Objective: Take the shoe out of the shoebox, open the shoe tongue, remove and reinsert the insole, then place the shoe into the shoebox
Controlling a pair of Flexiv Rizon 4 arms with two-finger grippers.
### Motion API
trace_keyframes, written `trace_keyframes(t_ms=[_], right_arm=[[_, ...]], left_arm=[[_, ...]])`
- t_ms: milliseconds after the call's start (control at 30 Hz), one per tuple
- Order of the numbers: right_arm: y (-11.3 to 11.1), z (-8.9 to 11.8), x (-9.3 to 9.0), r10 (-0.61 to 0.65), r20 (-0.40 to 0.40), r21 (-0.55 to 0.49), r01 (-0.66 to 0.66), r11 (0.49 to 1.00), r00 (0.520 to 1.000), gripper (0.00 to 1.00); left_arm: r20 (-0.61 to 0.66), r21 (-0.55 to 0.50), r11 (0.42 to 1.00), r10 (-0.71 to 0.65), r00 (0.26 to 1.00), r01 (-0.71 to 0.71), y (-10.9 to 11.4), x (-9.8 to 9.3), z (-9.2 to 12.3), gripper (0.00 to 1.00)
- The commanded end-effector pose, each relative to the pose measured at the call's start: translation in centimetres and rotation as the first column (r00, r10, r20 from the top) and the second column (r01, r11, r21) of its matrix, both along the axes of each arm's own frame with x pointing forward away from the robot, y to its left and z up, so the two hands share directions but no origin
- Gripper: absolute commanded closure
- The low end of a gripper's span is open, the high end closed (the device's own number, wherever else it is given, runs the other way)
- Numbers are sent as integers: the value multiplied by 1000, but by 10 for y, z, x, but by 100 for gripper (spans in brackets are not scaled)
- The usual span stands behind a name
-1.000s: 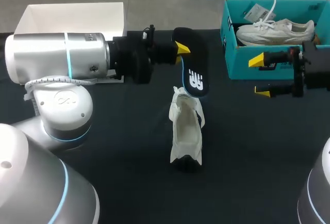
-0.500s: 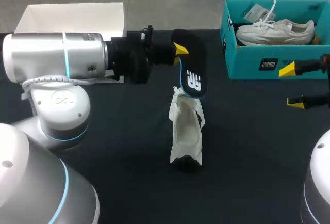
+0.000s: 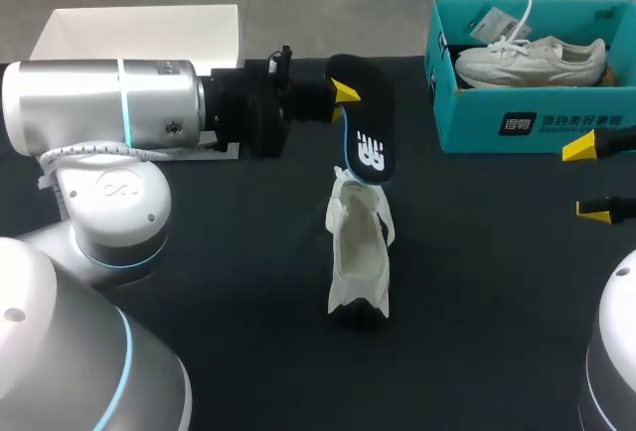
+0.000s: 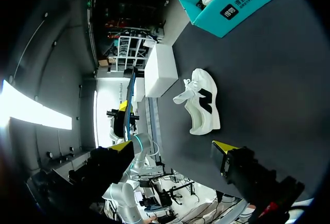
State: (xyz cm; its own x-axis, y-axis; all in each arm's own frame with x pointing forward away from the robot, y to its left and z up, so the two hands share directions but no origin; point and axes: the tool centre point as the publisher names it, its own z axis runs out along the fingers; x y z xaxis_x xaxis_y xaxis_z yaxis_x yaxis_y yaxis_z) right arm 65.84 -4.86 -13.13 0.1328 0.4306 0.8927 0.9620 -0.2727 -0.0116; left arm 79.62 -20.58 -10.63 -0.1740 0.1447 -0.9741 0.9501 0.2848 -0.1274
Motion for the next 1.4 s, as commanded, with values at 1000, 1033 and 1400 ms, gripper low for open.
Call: trace_keyframes(t_ms=[1000, 1033, 1400], right_arm=[[1, 0, -1, -2, -1, -3, 2, 1000, 1000, 0], [1, 0, -1, -2, -1, -3, 2, 1000, 1000, 0], [1, 0, -1, -2, -1, -3, 2, 1000, 1000, 0]], left_arm=[[-409, 184, 967, -86, 908, 175, 39, -77, 17, 100], [-409, 184, 967, -86, 908, 175, 39, -77, 17, 100], [-422, 198, 965, -76, 903, 174, 36, -76, 9, 100]])
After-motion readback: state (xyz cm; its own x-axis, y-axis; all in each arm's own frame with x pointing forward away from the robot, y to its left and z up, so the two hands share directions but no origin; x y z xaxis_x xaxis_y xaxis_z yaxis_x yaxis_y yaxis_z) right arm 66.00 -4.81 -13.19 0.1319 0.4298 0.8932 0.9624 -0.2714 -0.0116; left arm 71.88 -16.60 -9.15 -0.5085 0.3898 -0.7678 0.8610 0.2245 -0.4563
